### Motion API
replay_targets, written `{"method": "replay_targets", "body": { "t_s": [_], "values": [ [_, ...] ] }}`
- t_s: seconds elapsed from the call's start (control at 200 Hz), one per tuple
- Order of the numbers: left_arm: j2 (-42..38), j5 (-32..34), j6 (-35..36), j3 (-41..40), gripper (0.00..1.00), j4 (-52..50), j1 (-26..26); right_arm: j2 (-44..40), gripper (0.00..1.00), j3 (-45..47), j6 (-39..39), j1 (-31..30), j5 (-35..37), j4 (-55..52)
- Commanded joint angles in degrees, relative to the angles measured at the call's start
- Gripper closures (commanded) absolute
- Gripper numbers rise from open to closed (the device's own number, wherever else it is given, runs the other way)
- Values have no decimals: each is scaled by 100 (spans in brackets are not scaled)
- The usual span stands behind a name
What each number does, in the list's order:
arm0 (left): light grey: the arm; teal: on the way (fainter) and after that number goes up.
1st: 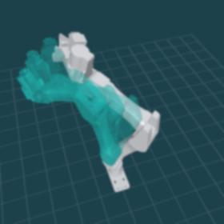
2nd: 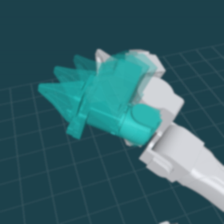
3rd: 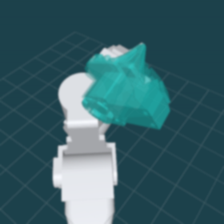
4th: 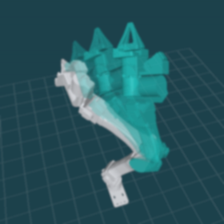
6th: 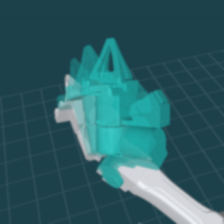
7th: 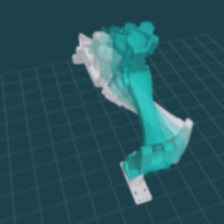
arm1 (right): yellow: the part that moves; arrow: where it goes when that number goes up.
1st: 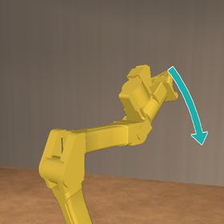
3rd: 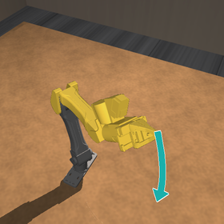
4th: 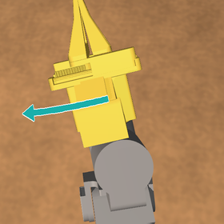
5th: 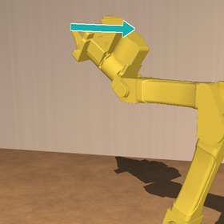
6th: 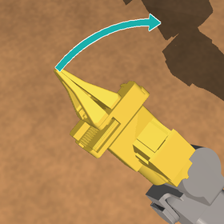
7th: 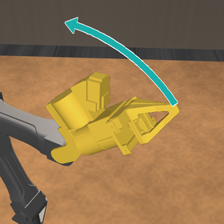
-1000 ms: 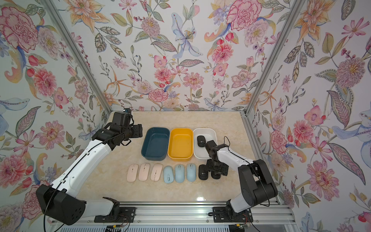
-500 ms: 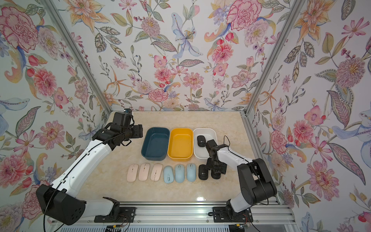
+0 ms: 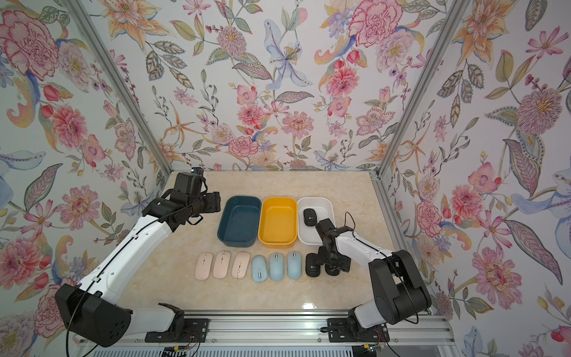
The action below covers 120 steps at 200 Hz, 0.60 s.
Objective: Place the mice by color into the storage box
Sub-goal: Pick up the mouse from the center of the board.
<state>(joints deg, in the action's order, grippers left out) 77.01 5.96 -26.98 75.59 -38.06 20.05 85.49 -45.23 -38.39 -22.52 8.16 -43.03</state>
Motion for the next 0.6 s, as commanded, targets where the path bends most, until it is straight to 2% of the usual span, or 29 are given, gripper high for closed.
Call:
{"method": "replay_targets", "body": {
  "t_s": [0.0, 0.19, 0.375, 0.595],
  "values": [
    [-159, -33, 3, -9, 22, -169, 61, 37, 23, 199, 24, -37, -29, -156],
    [-212, -22, 22, -42, 22, -199, 65, 25, 39, 189, 73, -42, -59, -103],
    [-256, -18, 9, -71, 22, -205, 69, -244, 43, 123, 86, -86, 0, -354],
    [-257, -23, -26, -82, 22, -206, 70, -751, 43, -46, 103, -108, 106, -925]
  ]
}}
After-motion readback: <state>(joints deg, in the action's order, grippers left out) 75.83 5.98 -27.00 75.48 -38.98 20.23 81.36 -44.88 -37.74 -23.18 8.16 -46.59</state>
